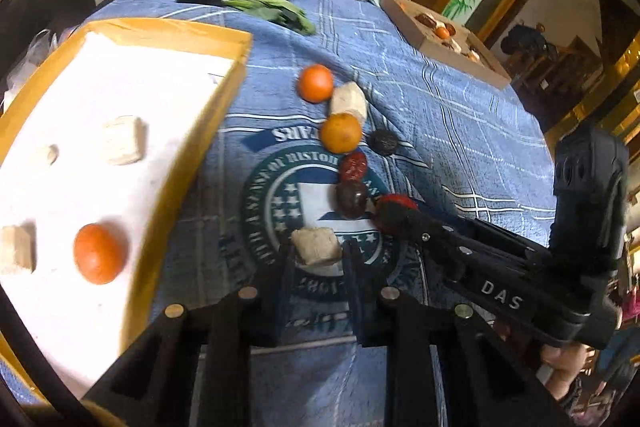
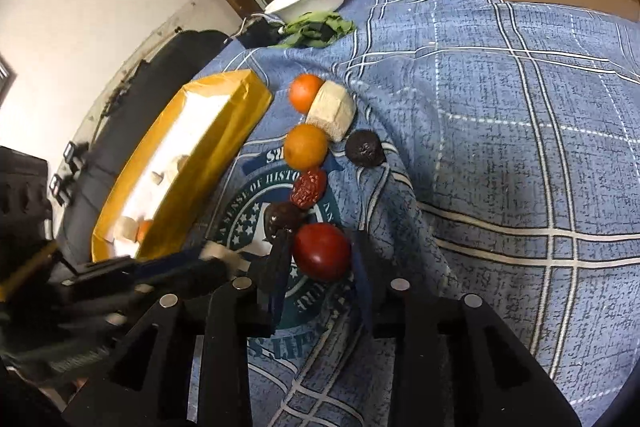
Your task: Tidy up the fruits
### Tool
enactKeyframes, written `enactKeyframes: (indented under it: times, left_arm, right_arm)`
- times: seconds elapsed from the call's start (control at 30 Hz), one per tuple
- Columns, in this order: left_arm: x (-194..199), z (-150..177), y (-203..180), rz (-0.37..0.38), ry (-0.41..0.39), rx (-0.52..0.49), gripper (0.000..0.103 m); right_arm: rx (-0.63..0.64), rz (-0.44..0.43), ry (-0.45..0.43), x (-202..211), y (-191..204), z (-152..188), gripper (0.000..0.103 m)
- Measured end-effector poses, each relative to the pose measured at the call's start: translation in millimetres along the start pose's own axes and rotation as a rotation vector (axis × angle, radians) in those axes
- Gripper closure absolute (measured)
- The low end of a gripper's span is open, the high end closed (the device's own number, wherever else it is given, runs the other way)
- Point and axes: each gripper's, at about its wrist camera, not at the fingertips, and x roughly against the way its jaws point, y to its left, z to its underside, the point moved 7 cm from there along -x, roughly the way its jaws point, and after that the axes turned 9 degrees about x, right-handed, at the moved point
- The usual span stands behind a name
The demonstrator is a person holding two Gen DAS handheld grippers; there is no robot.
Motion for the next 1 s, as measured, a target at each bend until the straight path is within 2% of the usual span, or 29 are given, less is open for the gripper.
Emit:
enactKeyframes:
  times: [0.27, 0.47, 0.6, 0.7, 0.83, 1.0]
  left_arm:
    - [47, -23, 42, 0.025, -0.075, 0.076, 0.077]
    - [84, -52, 93, -0.008, -0.160, 0.138, 0.077]
    - [89, -81, 119, -0.030, -0.192, 0.159, 0.077]
    - [82, -106, 134, -0.053, -0.199, 0.147, 0.077]
    - [55, -133, 153, -0.073, -0.154, 0.136, 0.077]
    - [18, -138, 174, -0.151, -0.087, 0.120, 0.077]
  right_arm:
    - [-0.005, 0.007, -0.087, 21, 2, -4, 0.076]
    - [-0.020, -0.048, -0.147, 43, 40, -28, 0.076]
    - [-0.002, -0.090, -0.149, 36, 72, -52, 0.076]
    - [0.023, -0.100, -0.135, 20, 98, -74, 0.076]
    - [0.043, -0.075, -0.106, -18, 121, -104, 0.076]
    - [0.022, 0.014, -0.011, -90, 117, -122, 0.076]
